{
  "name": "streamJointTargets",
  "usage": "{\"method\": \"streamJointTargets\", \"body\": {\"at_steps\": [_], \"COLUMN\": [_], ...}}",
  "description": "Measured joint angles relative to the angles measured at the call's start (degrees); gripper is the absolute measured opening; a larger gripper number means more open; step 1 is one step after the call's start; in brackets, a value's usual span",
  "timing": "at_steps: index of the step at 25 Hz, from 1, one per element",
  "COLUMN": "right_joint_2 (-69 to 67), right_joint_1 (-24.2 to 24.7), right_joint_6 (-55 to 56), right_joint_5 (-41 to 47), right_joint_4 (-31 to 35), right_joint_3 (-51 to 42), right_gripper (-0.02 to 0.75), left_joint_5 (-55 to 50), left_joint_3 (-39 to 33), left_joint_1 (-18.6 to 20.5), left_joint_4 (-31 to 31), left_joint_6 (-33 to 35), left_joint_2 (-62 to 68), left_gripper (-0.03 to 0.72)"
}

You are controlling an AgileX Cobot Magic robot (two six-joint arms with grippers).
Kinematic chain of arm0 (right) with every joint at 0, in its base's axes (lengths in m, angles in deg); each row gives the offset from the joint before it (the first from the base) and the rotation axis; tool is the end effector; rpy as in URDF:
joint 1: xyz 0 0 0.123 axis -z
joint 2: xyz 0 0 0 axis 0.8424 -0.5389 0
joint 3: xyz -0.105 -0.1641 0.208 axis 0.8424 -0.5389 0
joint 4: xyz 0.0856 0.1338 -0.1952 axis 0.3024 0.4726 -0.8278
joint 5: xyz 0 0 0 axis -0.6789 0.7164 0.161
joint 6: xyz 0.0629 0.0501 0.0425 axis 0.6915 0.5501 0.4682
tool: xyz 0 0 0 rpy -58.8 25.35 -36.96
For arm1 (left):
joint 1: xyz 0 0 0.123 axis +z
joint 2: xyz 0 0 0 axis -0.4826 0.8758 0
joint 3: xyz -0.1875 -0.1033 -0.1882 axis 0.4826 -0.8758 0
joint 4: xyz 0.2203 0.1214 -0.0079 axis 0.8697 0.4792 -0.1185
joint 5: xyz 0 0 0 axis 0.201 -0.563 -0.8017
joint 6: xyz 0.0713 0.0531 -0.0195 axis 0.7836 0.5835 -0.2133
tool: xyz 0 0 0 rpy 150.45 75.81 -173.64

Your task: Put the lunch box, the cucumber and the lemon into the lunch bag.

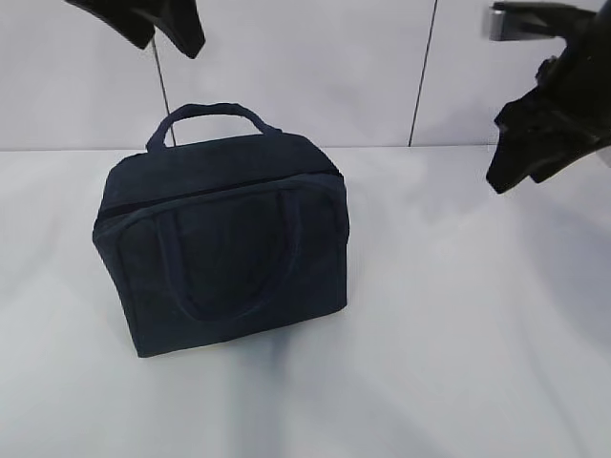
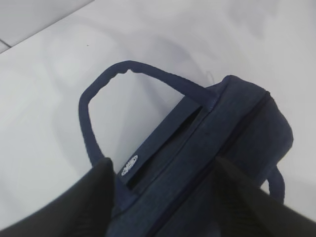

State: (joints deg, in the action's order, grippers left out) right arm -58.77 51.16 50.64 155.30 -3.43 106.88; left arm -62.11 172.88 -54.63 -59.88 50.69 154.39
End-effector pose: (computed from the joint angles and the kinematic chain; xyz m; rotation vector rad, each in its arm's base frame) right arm 0.3436 0.0573 0.2987 -0.5978 2.8254 0.2852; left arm 0.3547 -0.1814 0.3792 0.6387 2.5559 -0.2826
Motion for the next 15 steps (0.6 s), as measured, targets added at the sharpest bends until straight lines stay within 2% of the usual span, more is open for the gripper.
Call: {"method": "streamJointTargets", "body": {"at_steps": [8,15], "right_joint_2": [12.1,25.3], "right_joint_1": [0.0,0.0], "right_joint_6": [6.2,7.5], "right_joint_5": [0.3,1.3], "right_joint_4": [-1.7,-1.7], "right_joint_3": [-0.4,-6.0], "right_gripper": [0.377,0.375], "left_joint_5": [-0.1,-0.3], "left_joint_3": [-12.2,-22.1], "left_joint_1": [2.3,2.3], "left_joint_4": [1.0,1.1], "left_joint_6": [-2.2,-2.7], "left_joint_2": [-11.4,-23.7], "left_gripper": [0.444,0.442]}}
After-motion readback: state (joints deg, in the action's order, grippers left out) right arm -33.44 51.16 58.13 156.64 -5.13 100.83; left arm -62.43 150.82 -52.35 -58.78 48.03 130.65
